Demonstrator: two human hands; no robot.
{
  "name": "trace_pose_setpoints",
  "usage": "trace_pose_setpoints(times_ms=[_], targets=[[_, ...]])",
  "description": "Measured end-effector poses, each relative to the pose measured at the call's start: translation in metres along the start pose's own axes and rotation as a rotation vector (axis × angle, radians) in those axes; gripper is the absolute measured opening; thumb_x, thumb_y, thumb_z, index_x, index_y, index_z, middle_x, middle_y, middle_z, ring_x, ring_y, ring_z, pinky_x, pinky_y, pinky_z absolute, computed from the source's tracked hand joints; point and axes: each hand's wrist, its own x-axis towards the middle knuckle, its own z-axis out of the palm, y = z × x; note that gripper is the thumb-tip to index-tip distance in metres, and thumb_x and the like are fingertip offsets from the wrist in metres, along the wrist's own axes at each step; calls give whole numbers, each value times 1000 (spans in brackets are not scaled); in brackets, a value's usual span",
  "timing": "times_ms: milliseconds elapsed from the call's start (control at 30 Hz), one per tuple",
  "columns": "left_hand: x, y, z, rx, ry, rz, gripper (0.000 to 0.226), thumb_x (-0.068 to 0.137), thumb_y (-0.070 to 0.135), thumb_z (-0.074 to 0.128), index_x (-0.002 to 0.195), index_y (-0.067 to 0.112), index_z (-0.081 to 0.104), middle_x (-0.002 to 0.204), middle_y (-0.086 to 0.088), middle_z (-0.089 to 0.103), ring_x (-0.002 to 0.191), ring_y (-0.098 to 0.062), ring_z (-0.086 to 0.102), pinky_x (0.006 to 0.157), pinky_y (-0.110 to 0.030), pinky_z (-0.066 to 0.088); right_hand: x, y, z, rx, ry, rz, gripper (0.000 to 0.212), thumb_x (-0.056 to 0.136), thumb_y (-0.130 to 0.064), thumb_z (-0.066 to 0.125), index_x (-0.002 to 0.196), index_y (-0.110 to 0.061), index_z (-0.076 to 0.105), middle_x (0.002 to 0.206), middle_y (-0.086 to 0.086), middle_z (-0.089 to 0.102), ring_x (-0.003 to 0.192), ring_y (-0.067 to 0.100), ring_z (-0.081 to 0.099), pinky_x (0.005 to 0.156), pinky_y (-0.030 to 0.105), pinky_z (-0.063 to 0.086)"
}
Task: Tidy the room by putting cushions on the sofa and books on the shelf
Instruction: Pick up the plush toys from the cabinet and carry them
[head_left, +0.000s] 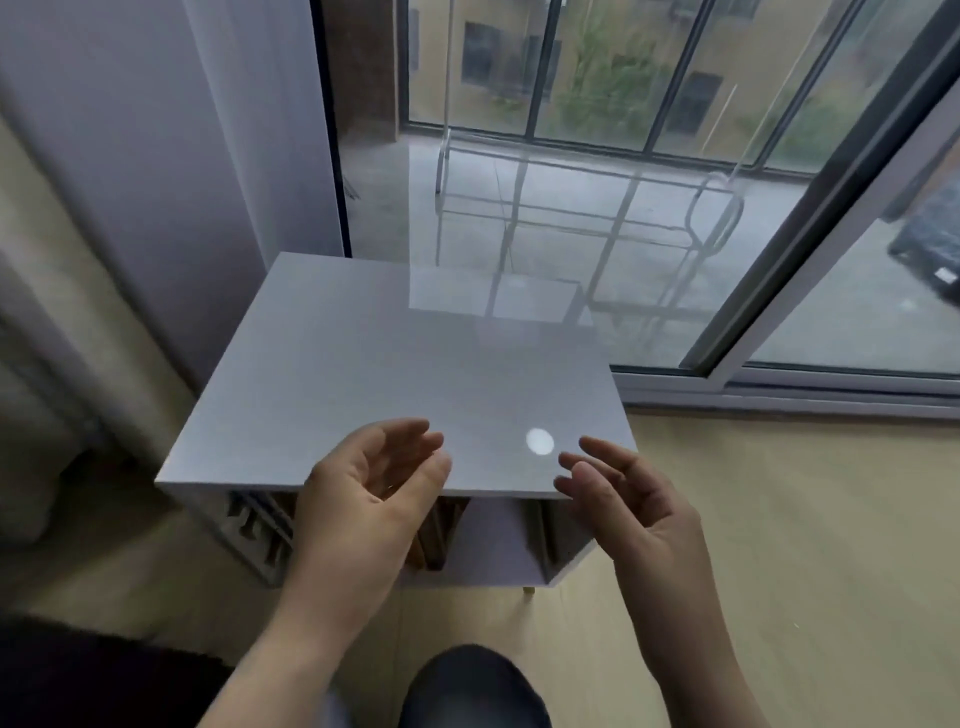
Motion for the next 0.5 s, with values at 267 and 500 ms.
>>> trace_pose_setpoints(times_ms=[267, 500], targets=[[138, 70, 21, 19, 17, 50, 33, 75, 29, 68, 108, 24, 66, 100, 14, 72, 95, -1, 67, 79, -11, 52, 154, -72, 12, 54, 89, -35, 45, 72, -42, 65, 113, -23, 63, 105, 1, 72, 98, 15, 69, 84, 28, 55], [156, 209, 56, 38, -109, 76, 39, 70, 37, 68, 108, 26, 66, 100, 13, 72, 96, 0, 67, 78, -8, 50, 166, -194, -28, 76, 167, -34, 46, 72, -47, 67, 112, -24, 64, 105, 0, 73, 99, 16, 69, 87, 31, 55]])
